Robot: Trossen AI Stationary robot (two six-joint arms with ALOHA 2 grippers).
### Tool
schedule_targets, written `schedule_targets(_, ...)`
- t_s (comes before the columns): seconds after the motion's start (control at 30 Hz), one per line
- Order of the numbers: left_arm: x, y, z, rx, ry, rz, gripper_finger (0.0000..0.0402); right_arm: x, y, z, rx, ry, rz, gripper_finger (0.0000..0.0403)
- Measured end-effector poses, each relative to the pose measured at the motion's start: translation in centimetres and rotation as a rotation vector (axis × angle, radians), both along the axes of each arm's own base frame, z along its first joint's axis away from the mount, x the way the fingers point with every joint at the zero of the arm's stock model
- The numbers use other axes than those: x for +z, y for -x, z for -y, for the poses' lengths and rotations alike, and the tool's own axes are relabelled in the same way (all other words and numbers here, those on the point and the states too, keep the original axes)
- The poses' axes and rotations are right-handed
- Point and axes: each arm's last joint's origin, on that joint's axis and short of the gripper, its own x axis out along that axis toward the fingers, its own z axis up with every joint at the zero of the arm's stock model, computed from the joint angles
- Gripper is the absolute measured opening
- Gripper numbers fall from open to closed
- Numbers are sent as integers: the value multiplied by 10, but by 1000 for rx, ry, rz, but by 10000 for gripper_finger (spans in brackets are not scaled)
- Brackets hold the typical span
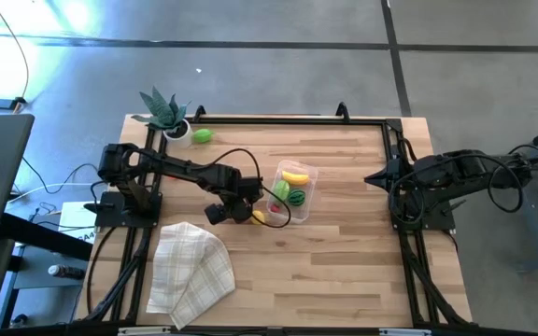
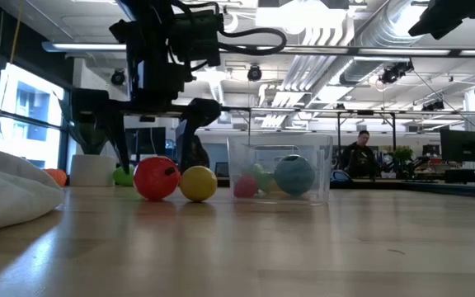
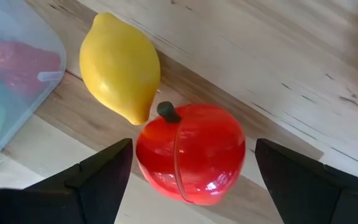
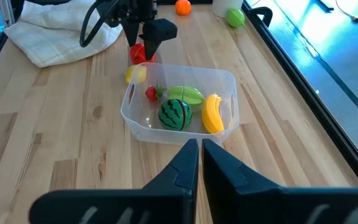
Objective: Pick and placing Produce into tupperware
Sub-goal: Put the apple into the transparent bin
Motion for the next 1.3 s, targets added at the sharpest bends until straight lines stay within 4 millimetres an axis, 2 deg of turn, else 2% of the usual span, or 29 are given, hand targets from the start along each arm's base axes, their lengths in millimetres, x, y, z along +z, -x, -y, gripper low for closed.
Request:
schedule_targets(0.53, -6, 1, 0, 2, 6, 21, 326, 0, 0, 0, 0, 0, 0, 11)
schedule_targets(0.73, -16, -4, 1, -3, 29, 8, 326, 0, 0, 0, 0, 0, 1, 11)
schedule_targets(1.17, -16, -4, 1, -6, 18, 7, 325, 0, 0, 0, 0, 0, 0, 11)
schedule_targets(1.3, -16, -3, 0, -4, 13, 3, 312, 0, 0, 0, 0, 0, 0, 11)
